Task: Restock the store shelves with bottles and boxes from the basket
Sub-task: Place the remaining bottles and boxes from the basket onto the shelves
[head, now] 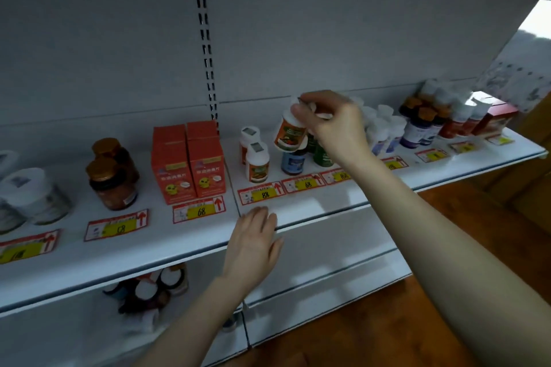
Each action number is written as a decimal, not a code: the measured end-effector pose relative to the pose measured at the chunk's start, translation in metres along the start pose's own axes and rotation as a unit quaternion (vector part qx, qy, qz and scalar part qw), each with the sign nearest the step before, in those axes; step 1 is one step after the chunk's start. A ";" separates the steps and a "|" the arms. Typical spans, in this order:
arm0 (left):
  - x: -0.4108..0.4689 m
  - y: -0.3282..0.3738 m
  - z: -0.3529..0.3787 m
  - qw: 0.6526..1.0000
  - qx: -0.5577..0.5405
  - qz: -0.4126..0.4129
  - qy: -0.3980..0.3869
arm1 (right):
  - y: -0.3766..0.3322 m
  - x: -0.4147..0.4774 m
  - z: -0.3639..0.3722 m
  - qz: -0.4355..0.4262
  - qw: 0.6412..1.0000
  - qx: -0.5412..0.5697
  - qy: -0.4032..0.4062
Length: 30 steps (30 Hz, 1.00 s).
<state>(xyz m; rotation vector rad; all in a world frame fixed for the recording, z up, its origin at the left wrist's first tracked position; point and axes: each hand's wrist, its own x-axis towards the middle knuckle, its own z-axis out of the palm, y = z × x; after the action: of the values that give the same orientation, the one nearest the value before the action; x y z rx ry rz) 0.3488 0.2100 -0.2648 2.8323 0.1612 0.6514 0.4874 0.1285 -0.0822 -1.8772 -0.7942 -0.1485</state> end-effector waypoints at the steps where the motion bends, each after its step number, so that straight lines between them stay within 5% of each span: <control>1: -0.001 0.000 0.002 1.000 -0.003 -0.001 0.010 | 0.002 0.010 0.005 -0.004 1.000 0.016 0.004; 8: 0.002 -0.005 0.003 0.999 -0.008 -0.011 0.030 | 0.004 0.084 0.046 -0.079 0.996 0.040 -0.013; 14: -0.001 0.000 0.005 0.999 0.008 -0.031 0.037 | 0.030 0.125 0.088 -0.074 0.991 -0.002 -0.109; 30: -0.001 0.000 0.008 0.997 0.005 -0.044 0.055 | 0.076 0.120 0.127 0.046 0.947 -0.044 -0.313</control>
<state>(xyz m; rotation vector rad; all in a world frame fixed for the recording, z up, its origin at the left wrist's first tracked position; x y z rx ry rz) 0.3510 0.2083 -0.2720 2.7813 0.3066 0.7905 0.5924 0.2745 -0.1448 -2.0637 -1.1322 0.5062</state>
